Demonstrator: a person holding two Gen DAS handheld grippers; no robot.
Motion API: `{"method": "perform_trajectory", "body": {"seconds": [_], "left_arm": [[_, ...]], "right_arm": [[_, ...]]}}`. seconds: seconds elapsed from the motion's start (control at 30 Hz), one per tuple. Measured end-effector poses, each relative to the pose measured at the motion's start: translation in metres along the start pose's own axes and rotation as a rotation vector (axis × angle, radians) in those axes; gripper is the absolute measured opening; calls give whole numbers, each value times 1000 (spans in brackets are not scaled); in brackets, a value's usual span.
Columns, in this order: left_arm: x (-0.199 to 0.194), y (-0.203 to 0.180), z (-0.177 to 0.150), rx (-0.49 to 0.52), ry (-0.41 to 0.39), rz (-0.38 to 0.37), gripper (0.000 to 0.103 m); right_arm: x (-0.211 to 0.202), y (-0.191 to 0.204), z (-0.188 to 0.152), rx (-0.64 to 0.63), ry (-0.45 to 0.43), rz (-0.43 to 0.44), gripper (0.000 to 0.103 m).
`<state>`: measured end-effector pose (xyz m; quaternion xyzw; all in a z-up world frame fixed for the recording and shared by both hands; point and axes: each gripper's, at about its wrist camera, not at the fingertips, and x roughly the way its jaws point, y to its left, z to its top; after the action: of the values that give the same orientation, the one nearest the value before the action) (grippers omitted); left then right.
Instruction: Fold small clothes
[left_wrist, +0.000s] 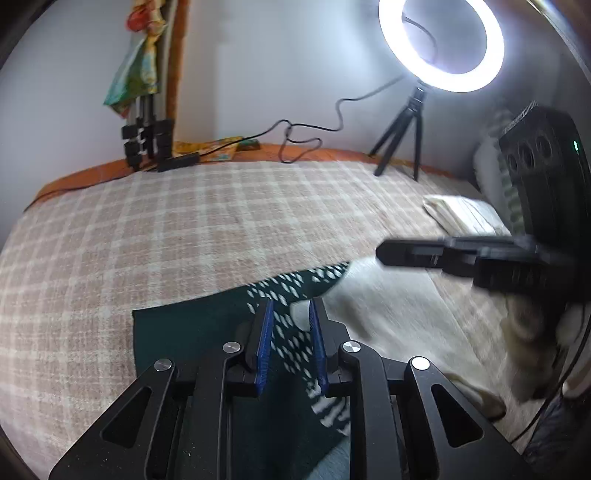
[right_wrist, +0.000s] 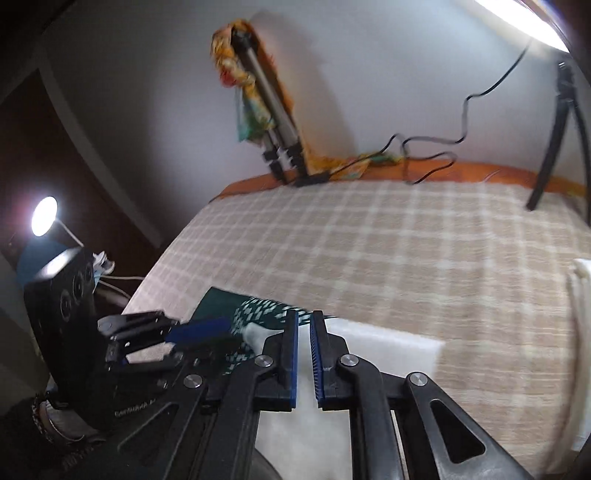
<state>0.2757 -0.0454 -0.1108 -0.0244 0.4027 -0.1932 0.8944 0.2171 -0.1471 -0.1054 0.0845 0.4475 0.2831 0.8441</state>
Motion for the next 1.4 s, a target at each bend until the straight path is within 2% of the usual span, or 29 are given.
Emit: {"method": "perform_trajectory", "body": {"seconds": [0.13, 0.23, 0.27, 0.33, 0.4, 0.5, 0.53, 0.6, 0.63, 0.67, 0.7, 0.73, 0.83, 0.93, 1.0, 1.1, 1.2, 1.3, 1.4], "left_arm": [[21, 0, 2, 27, 38, 51, 18], [39, 1, -3, 35, 93, 74, 18], [38, 0, -5, 43, 77, 81, 18], [36, -2, -6, 50, 84, 86, 19], [33, 0, -9, 36, 90, 83, 19], [23, 4, -12, 41, 107, 103, 19], [13, 4, -13, 49, 94, 113, 19], [-5, 10, -13, 39, 69, 112, 19], [-16, 16, -14, 18, 55, 104, 20], [-26, 21, -14, -5, 43, 92, 28], [-38, 26, -16, -24, 31, 82, 40], [-50, 30, -19, -35, 16, 81, 44], [-77, 41, -27, -73, -4, 67, 46], [-93, 57, -36, -159, -17, 40, 47], [-100, 69, -47, -245, -10, -1, 47], [-103, 79, -70, -366, 25, -70, 47], [-101, 80, -91, -426, 74, -115, 47], [-100, 76, -105, -438, 101, -126, 47], [-102, 79, -119, -491, 118, -158, 47]], "right_arm": [[28, -2, -3, -1, 74, -22, 7], [38, -16, -14, 24, 134, -91, 7], [40, -21, -15, 29, 140, -101, 2], [35, -28, -16, 52, 133, -89, 1], [28, -33, -16, 51, 126, -135, 3], [11, -49, -17, 112, 111, -158, 12], [2, -54, -17, 126, 96, -165, 13], [-12, -60, -17, 129, 65, -178, 26], [-22, -62, -18, 127, 48, -183, 28], [-33, -64, -20, 124, 29, -177, 32], [-43, -66, -23, 120, 10, -163, 36], [-49, -66, -25, 115, -4, -155, 37], [-72, -68, -39, 75, -43, -159, 45], [-89, -73, -51, 65, -82, -156, 58], [-98, -77, -55, 84, -119, -131, 78], [-108, -82, -58, 106, -147, -110, 94], [-107, -87, -58, 138, -137, -88, 94], [-103, -91, -58, 180, -118, -34, 93], [-91, -92, -58, 204, -59, 15, 90]]}}
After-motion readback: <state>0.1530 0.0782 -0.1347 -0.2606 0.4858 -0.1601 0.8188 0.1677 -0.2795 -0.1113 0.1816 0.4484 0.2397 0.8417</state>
